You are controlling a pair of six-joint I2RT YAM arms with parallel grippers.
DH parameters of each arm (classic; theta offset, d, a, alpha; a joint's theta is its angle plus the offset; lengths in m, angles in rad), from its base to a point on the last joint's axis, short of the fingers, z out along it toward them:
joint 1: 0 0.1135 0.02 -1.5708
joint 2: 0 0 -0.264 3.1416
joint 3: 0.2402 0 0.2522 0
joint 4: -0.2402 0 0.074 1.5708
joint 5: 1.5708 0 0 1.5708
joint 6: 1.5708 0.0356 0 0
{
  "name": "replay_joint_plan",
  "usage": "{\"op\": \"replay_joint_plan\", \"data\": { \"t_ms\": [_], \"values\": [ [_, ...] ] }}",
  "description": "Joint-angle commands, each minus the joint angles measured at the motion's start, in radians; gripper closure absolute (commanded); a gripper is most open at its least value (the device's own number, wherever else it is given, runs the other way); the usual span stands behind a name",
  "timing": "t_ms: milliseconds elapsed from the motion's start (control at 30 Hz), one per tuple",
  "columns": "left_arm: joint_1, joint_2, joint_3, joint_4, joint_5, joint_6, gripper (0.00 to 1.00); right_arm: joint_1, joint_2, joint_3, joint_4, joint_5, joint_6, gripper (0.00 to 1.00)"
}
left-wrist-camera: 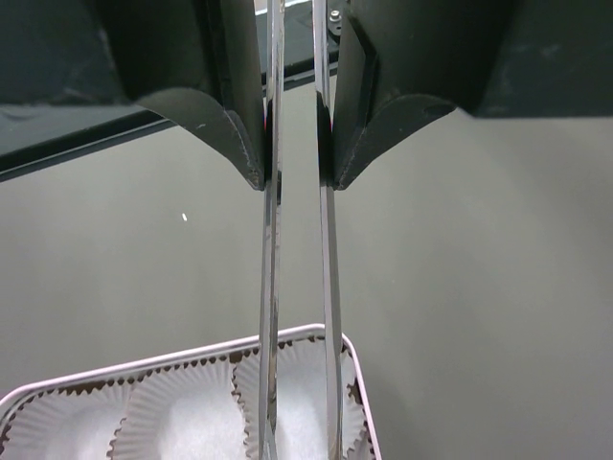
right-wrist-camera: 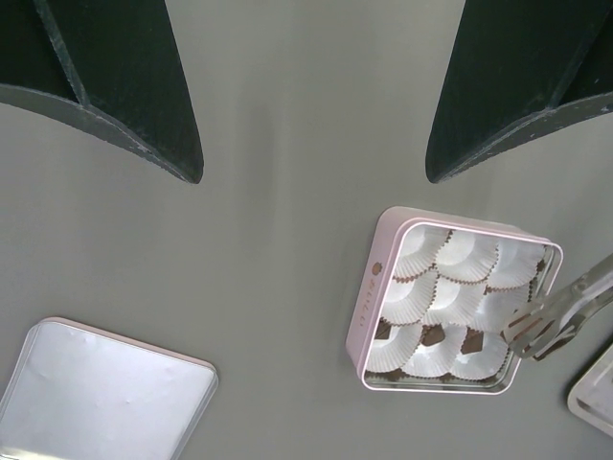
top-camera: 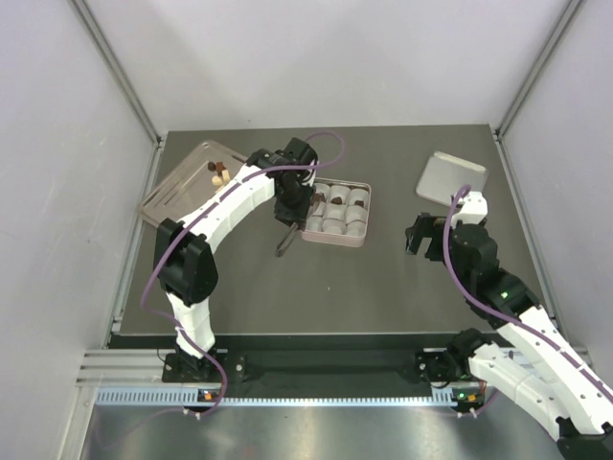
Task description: Pack the chocolate
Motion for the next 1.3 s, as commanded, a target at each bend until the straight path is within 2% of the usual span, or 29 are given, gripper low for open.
{"op": "replay_joint_plan", "data": {
  "t_ms": [0,333,633,1067,1167,1267],
  "values": [
    [0.002,0.003,0.018,0.050,-0.012,-0.008,0.68,0.014,-0.016,0.043,0.016,0.014,0.004,0.00],
    [0.002,0.042,0.047,0.050,-0.030,-0.013,0.62,0.013,-0.016,0.035,0.016,0.019,0.004,0.00],
    [0.002,0.057,0.133,0.023,-0.036,-0.013,0.58,0.014,-0.016,0.032,0.016,0.018,0.006,0.00],
    [0.012,-0.006,0.227,-0.028,-0.151,-0.025,0.57,0.014,-0.001,0.032,0.030,0.007,0.014,0.00],
    [0.078,-0.040,0.210,-0.031,-0.159,-0.036,0.57,0.013,-0.001,0.035,0.033,0.004,0.012,0.00],
    [0.196,-0.090,0.163,-0.014,-0.129,-0.039,0.59,0.013,0.000,0.035,0.036,0.002,0.012,0.00]
  ]
}}
